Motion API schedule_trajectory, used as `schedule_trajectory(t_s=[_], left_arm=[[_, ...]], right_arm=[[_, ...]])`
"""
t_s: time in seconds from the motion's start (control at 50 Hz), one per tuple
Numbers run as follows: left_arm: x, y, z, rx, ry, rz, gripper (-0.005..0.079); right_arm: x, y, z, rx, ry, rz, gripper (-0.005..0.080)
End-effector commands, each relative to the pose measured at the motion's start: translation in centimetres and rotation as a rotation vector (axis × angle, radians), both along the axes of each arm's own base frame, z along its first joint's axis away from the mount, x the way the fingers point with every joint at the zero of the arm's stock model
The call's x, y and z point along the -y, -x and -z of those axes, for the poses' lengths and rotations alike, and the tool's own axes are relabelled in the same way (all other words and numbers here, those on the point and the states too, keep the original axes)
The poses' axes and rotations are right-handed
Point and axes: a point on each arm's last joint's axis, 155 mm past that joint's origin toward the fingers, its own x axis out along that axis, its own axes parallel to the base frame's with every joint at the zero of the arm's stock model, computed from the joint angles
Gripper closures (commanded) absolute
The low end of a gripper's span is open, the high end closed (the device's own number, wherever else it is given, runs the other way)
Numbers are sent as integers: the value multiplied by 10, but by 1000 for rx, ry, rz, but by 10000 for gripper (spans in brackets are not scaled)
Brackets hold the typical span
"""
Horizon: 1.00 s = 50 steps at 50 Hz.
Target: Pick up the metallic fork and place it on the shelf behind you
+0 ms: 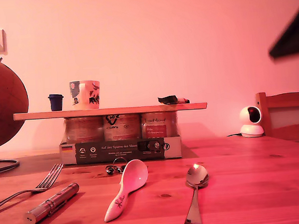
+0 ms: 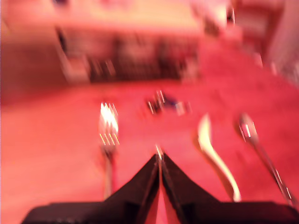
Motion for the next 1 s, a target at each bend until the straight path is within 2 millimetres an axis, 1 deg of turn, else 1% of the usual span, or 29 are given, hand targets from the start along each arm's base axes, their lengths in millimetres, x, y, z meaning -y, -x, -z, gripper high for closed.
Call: schedule_trajectory(t_s=[0.0, 0.08, 0.2, 0.4, 0.6, 0.62, 0.66, 0.76, 0.8, 0.84, 0.86, 0.9, 0.98], left_arm=[[3, -1, -12, 22, -1, 14, 762], [4, -1, -11, 2, -8, 18, 762], [2, 0, -6, -68, -37, 5, 761], [4, 0, -16, -160, -60, 14, 761], [11, 5, -19, -345, -84, 52, 757], [13, 4, -20, -359, -83, 59, 740], [16, 4, -21, -392, -75, 69, 669], [22, 4, -20, -484, -86, 97, 368], [24, 3, -19, -514, -94, 101, 259], [24, 0, -17, -544, -104, 100, 174], [24, -1, -15, -561, -113, 96, 147], [23, -3, -11, -592, -132, 85, 120], [18, -9, 0, -660, -177, 58, 119]], right_arm=[[-5, 5, -8, -2, -7, -27, 765], [-9, 10, -5, -21, -3, -47, 765], [-13, 14, -6, -27, -14, -62, 765], [-21, 23, -8, -30, -24, -111, 765], [-24, 23, -11, -19, -34, -121, 764], [-24, 23, -12, -17, -35, -121, 764], [-24, 23, -12, -16, -36, -120, 764], [-24, 22, -12, -13, -36, -121, 765], [-24, 22, -12, -12, -35, -119, 765], [-24, 22, -12, -12, -35, -119, 764], [-24, 22, -12, -11, -35, -119, 764], [-24, 22, -12, -11, -34, -118, 764], [-23, 21, -12, -10, -33, -116, 764]])
